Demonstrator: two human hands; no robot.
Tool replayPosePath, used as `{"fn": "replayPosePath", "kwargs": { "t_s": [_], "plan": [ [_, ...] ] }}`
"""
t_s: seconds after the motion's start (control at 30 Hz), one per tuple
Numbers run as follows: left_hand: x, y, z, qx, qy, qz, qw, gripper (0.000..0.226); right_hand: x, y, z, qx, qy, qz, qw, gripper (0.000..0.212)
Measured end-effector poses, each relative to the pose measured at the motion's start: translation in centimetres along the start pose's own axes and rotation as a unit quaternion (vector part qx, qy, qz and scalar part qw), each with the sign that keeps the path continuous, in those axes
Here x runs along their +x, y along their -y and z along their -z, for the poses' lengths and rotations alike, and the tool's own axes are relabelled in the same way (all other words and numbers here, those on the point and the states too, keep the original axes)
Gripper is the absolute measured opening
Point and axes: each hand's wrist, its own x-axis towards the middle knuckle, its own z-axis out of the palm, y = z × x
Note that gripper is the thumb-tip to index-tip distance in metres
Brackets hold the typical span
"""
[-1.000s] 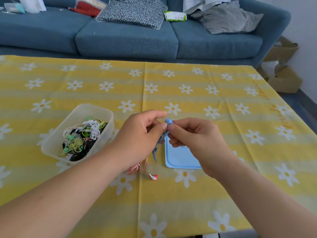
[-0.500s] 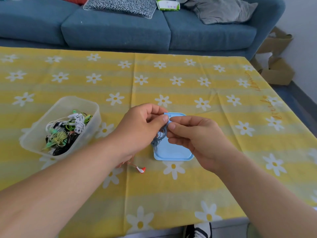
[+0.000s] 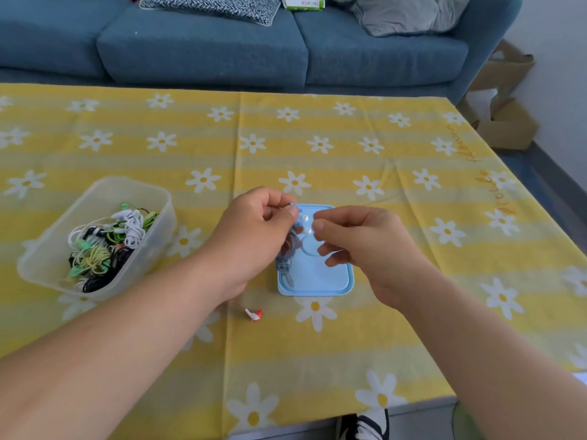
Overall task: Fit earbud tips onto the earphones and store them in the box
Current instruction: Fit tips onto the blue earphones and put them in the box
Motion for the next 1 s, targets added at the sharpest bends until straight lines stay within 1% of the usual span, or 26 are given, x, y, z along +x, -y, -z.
{"fn": "replayPosePath", "kwargs": {
  "t_s": [0.03,0.1,0.17,0.3,0.4,0.47,0.57,0.6,0.67,0.73,0.77,0.83,0.9,0.93,1.0],
  "plan": [
    [0.1,0.2,0.3,0.001,-0.014,0.013,1.0,0.007,0.5,-0.1,0.1,-0.008,-0.027,-0.005,1.0,0.005],
    [0.2,0.6,0.9,0.007,-0.027,0.034,0.999,0.006,1.6,-0.8,0.3,-0.057,-0.085,-0.011,0.995,0.01],
    [0.2,1.1,1.4,0.014,-0.03,0.043,0.999,0.006,2.6,-1.8,0.0,-0.12,-0.114,-0.008,0.986,0.016],
    [0.2,1.4,2.5,0.016,-0.032,0.041,0.999,0.006,4.1,-3.2,-1.3,-0.247,-0.095,0.03,0.964,0.023],
    [0.0,1.5,3.1,0.005,-0.028,0.042,0.999,0.006,4.9,-3.6,-2.0,-0.31,-0.082,0.052,0.946,0.027],
    [-0.2,1.4,3.5,-0.007,-0.022,0.045,0.999,0.006,5.2,-3.6,-2.3,-0.33,-0.084,0.053,0.939,0.023],
    [-0.3,1.3,4.3,-0.021,-0.008,0.05,0.998,0.006,5.3,-3.5,-2.6,-0.341,-0.091,0.051,0.934,0.01],
    [-0.4,1.2,4.4,-0.025,-0.003,0.051,0.998,0.006,5.1,-3.2,-2.6,-0.339,-0.096,0.055,0.934,0.009],
    [-0.6,1.1,4.9,-0.036,0.004,0.052,0.998,0.006,4.6,-2.5,-2.7,-0.308,-0.111,0.063,0.943,0.011],
    [-0.7,0.9,5.3,-0.056,0.007,0.05,0.997,0.006,3.8,-1.2,-3.2,-0.228,-0.113,0.061,0.965,0.011],
    [-0.8,0.8,5.5,-0.068,0.008,0.046,0.997,0.006,3.3,-0.6,-3.7,-0.169,-0.1,0.051,0.979,0.01],
    [-0.9,0.6,6.0,-0.085,0.007,0.03,0.996,0.007,2.1,0.5,-4.8,-0.012,-0.038,0.017,0.999,0.008],
    [-1.0,0.5,6.4,-0.097,0.005,0.016,0.995,0.009,1.1,1.0,-5.6,0.113,0.039,-0.018,0.993,0.015],
    [-1.1,0.5,6.5,-0.102,0.005,0.01,0.995,0.011,0.7,1.1,-5.9,0.145,0.071,-0.031,0.986,0.015],
    [-1.4,0.4,6.7,-0.099,0.0,-0.003,0.995,0.013,0.3,1.2,-6.4,0.187,0.109,-0.049,0.975,0.015]
  ]
}}
